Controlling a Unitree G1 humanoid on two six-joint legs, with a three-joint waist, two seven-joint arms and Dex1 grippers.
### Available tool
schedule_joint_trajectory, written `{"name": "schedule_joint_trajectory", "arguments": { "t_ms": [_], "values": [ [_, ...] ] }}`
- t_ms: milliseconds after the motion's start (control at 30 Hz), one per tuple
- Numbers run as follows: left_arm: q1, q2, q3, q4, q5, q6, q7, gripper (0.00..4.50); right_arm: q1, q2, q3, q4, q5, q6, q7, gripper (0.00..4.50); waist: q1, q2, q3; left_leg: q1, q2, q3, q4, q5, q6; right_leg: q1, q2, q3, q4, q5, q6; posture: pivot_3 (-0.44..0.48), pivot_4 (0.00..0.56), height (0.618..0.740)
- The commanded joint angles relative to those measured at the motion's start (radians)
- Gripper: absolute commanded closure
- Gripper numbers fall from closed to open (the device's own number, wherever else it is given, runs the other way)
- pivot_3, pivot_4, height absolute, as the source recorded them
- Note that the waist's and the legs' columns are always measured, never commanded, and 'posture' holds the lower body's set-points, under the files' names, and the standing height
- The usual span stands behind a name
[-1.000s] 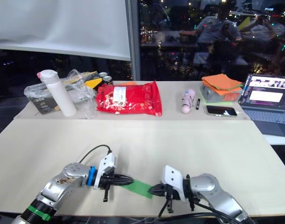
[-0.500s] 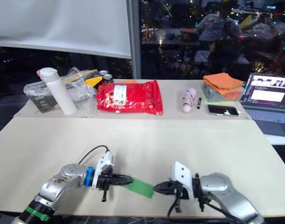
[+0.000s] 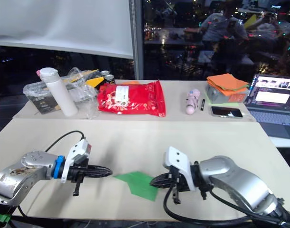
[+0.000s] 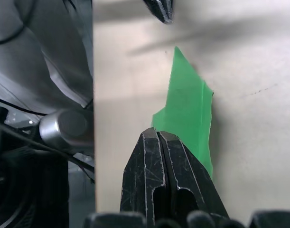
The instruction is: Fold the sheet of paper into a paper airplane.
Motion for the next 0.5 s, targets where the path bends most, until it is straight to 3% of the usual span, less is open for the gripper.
{"name": "schedule_joint_trajectory", "arguments": {
  "t_ms": [33, 233, 300, 433, 500],
  "values": [
    [0.035, 0.011, 0.051, -0.059, -0.026, -0.004, 0.019, 4.5, -0.032, 0.028, 0.032, 0.037, -0.035, 0.01, -0.019, 4.48, -0.001, 0.0, 0.0, 0.0, 0.0, 0.0, 0.0, 0.0, 0.0, 0.0, 0.0, 0.0, 0.0, 0.0, 0.0, 0.0, 0.15, 0.725],
    [0.095, -0.004, 0.076, -0.112, -0.034, 0.004, 0.068, 4.5, -0.096, 0.105, 0.103, 0.23, -0.172, -0.046, -0.065, 4.48, -0.007, 0.0, 0.0, 0.001, 0.0, 0.0, 0.0, 0.0, 0.0, 0.0, 0.0, 0.0, 0.001, 0.0, 0.0, 0.0, 0.15, 0.725],
    [0.102, -0.005, 0.075, -0.114, -0.016, -0.005, 0.089, 4.5, -0.132, 0.167, 0.072, 0.307, -0.18, -0.019, -0.113, 4.48, -0.008, 0.0, 0.001, 0.001, 0.0, 0.001, 0.0, 0.0, 0.0, -0.001, 0.0, 0.0, 0.001, 0.001, -0.001, 0.0, 0.15, 0.725],
    [0.109, 0.005, 0.081, -0.103, -0.002, -0.014, 0.105, 4.5, -0.177, 0.202, 0.01, 0.305, -0.139, 0.03, -0.105, 4.48, -0.006, 0.002, 0.001, 0.0, 0.0, 0.001, 0.0, 0.0, 0.0, -0.001, 0.0, 0.0, 0.002, 0.002, 0.0, 0.0, 0.15, 0.725],
    [0.112, 0.027, 0.075, -0.108, 0.016, -0.02, 0.1, 4.5, -0.205, 0.236, -0.031, 0.256, -0.084, 0.144, -0.143, 4.48, -0.005, 0.001, 0.001, 0.0, 0.0, 0.001, 0.0, 0.0, 0.0, 0.0, 0.0, 0.0, 0.002, 0.002, 0.0, 0.0, 0.15, 0.725]
  ]
}}
